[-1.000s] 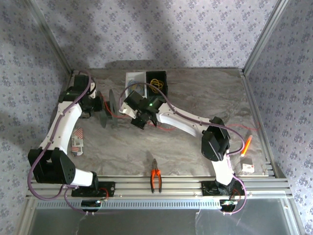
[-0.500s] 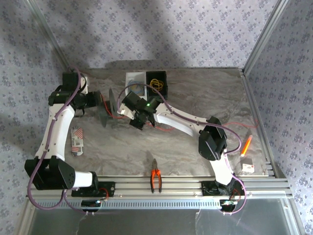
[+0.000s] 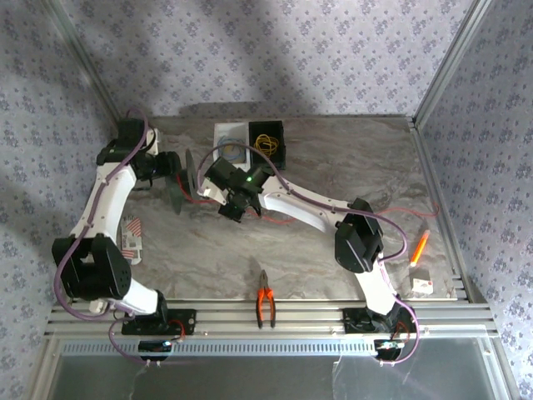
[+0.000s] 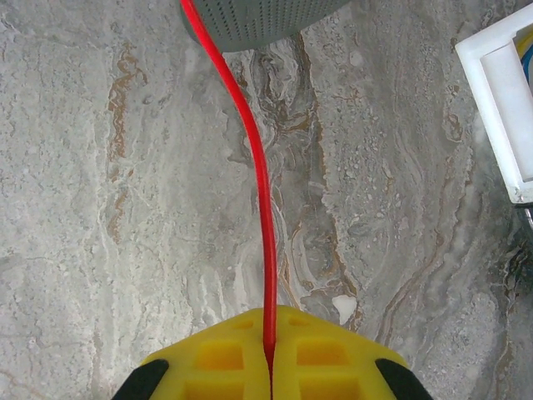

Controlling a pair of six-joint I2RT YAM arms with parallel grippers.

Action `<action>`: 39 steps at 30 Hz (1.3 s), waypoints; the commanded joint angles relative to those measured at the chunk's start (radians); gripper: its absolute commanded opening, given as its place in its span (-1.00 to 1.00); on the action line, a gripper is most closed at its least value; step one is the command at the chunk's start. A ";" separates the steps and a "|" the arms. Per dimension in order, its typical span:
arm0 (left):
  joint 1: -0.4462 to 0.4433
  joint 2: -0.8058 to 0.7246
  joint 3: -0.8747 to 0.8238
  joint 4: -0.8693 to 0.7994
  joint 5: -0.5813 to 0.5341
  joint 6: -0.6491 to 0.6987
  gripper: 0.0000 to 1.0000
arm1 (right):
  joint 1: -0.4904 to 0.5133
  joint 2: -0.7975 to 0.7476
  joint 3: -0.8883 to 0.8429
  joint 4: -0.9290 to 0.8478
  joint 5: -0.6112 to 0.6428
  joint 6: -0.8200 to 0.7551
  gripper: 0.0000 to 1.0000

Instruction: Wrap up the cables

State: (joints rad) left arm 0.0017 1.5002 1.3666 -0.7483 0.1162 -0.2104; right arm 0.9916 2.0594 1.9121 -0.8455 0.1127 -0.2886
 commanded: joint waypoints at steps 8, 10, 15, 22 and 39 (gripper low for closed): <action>-0.002 0.018 0.033 0.035 0.013 -0.003 0.15 | 0.009 0.028 0.048 -0.034 -0.002 -0.012 -1.00; -0.003 0.024 0.028 0.037 0.014 -0.005 0.09 | 0.010 0.030 0.050 -0.034 -0.003 -0.012 -1.00; -0.007 0.035 0.011 0.047 0.032 -0.009 0.03 | 0.010 0.036 0.057 -0.035 -0.002 -0.014 -1.00; -0.009 0.043 -0.001 0.051 0.054 -0.012 0.03 | 0.015 0.051 0.080 -0.039 0.016 -0.015 -1.00; -0.015 0.066 -0.017 0.033 0.052 -0.001 -0.52 | 0.022 0.058 0.093 -0.037 0.044 -0.007 -1.00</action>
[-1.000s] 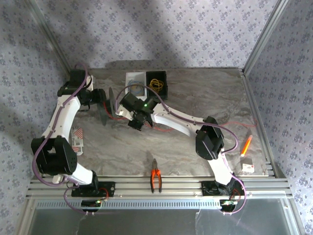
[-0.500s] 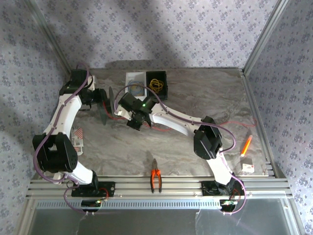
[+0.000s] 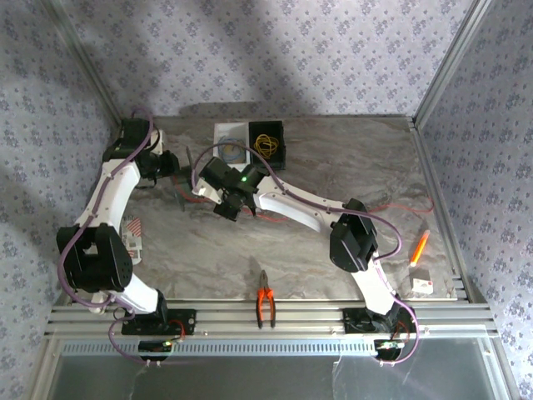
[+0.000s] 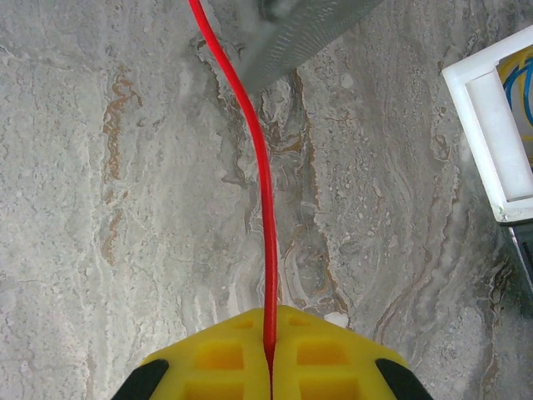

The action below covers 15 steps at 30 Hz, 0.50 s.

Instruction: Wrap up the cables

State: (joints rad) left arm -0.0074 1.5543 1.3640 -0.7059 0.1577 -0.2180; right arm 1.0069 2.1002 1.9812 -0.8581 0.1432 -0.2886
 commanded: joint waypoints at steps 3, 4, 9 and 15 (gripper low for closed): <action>-0.006 0.018 -0.013 -0.016 -0.004 0.010 -0.62 | 0.007 0.017 0.020 -0.023 0.012 -0.004 -1.00; -0.005 0.019 -0.013 -0.017 -0.007 0.011 -0.63 | 0.007 0.017 0.018 -0.022 0.009 -0.004 -1.00; -0.007 0.031 -0.012 -0.023 -0.023 0.017 -0.87 | 0.007 0.009 -0.002 -0.012 -0.004 0.003 -1.00; -0.018 0.057 -0.003 -0.038 -0.049 0.030 -1.00 | 0.006 0.006 -0.020 0.000 -0.018 0.011 -1.00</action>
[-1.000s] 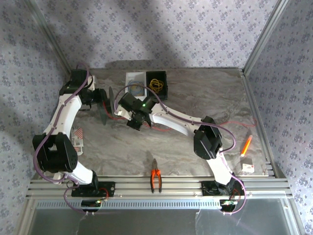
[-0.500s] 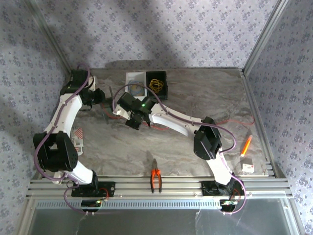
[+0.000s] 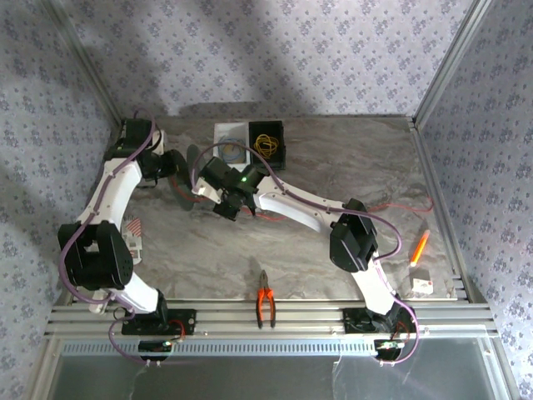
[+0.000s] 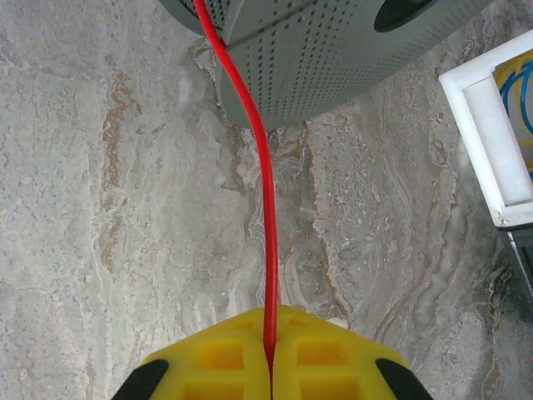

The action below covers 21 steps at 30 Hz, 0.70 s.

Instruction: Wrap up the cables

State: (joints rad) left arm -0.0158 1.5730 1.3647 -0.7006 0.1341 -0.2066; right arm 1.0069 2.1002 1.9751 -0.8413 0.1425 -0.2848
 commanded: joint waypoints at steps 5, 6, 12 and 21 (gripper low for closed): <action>-0.019 0.052 -0.004 -0.048 -0.043 0.029 -1.00 | 0.007 0.004 -0.028 -0.006 -0.035 0.013 -1.00; -0.021 0.053 -0.003 -0.048 -0.045 0.030 -1.00 | 0.007 0.003 -0.032 -0.002 -0.041 0.015 -1.00; -0.020 0.046 0.040 -0.063 -0.022 0.045 -1.00 | -0.006 -0.021 -0.070 0.025 -0.145 0.016 -0.50; -0.021 -0.018 0.194 -0.116 -0.010 0.071 -1.00 | -0.110 -0.234 -0.240 0.125 -0.494 -0.048 0.83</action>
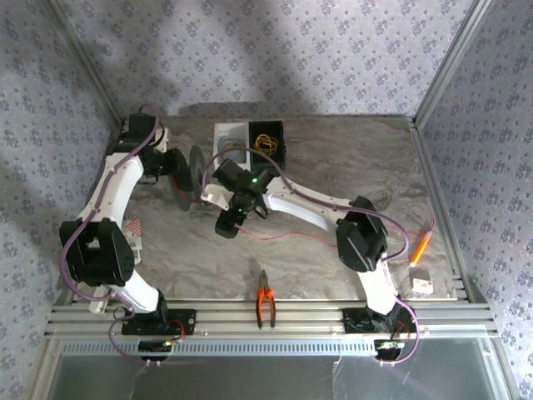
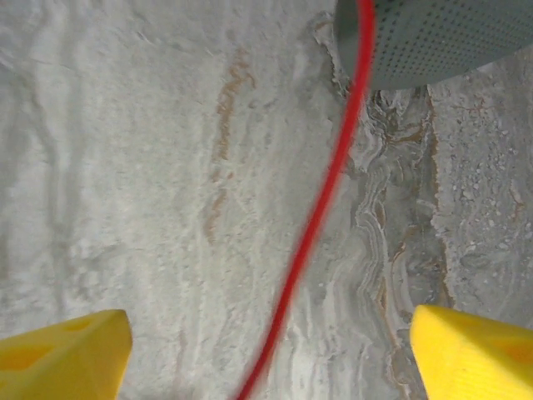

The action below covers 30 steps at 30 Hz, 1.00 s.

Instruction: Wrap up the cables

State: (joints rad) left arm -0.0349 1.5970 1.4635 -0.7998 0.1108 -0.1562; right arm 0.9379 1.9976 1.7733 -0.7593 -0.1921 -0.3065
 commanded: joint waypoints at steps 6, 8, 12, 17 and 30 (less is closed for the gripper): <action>0.001 -0.046 0.210 -0.037 0.045 0.015 -1.00 | -0.161 -0.316 -0.248 0.133 -0.393 -0.030 0.88; 0.001 -0.040 0.253 -0.045 0.053 0.012 -1.00 | -0.183 -0.362 -0.310 0.143 -0.428 -0.044 0.87; 0.000 -0.024 0.341 -0.069 0.070 0.009 -1.00 | -0.209 -0.422 -0.418 0.166 -0.443 -0.060 0.85; 0.001 -0.012 0.405 -0.088 0.079 0.007 -1.00 | -0.211 -0.432 -0.487 0.195 -0.407 -0.066 0.77; 0.011 -0.045 0.418 -0.041 0.101 -0.018 -1.00 | -0.295 -0.274 -0.507 0.271 -0.264 0.052 -0.80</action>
State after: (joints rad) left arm -0.0330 1.5970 1.8526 -0.9073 0.1699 -0.1509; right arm 0.6559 1.6928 1.2461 -0.4965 -0.5064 -0.2901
